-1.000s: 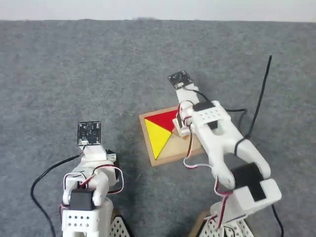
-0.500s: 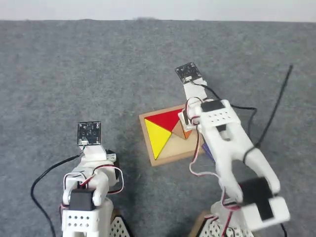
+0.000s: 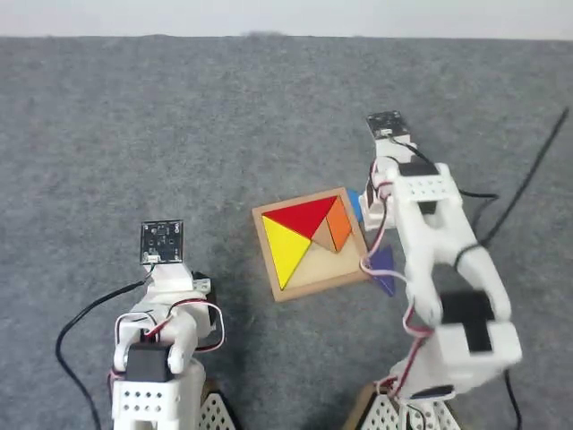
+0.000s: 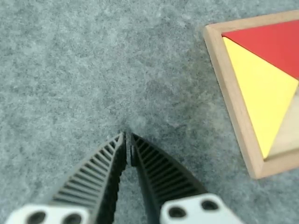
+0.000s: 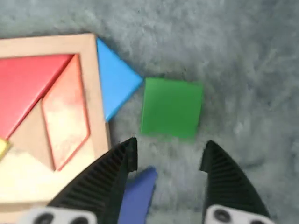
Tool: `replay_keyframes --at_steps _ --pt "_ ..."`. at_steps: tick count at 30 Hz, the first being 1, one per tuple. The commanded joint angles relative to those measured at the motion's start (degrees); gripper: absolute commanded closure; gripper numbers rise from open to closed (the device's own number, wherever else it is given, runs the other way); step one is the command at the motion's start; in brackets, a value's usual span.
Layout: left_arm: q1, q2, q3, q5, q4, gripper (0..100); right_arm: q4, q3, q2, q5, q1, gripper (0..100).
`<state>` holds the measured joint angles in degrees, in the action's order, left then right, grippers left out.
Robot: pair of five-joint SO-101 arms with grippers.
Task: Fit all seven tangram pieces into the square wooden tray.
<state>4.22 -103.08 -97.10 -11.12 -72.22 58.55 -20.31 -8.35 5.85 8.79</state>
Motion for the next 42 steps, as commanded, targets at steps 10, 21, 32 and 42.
replay_keyframes --at_steps 10,21,32,42 --pt "0.35 -1.14 0.66 0.62 -0.09 99 1.1 13.45 -12.7 1.14 -0.75 75.7" --pt "0.35 -1.14 0.66 0.62 -0.09 99 5.93 12.48 -5.14 0.7 -0.84 90.2" --pt "0.35 -1.14 0.66 0.62 -0.09 99 0.48 -12.48 25.45 8.97 14.11 89.8" --pt "0.35 -1.14 0.66 0.62 -0.09 99 -2.68 -17.49 22.37 13.1 26.33 89.8"
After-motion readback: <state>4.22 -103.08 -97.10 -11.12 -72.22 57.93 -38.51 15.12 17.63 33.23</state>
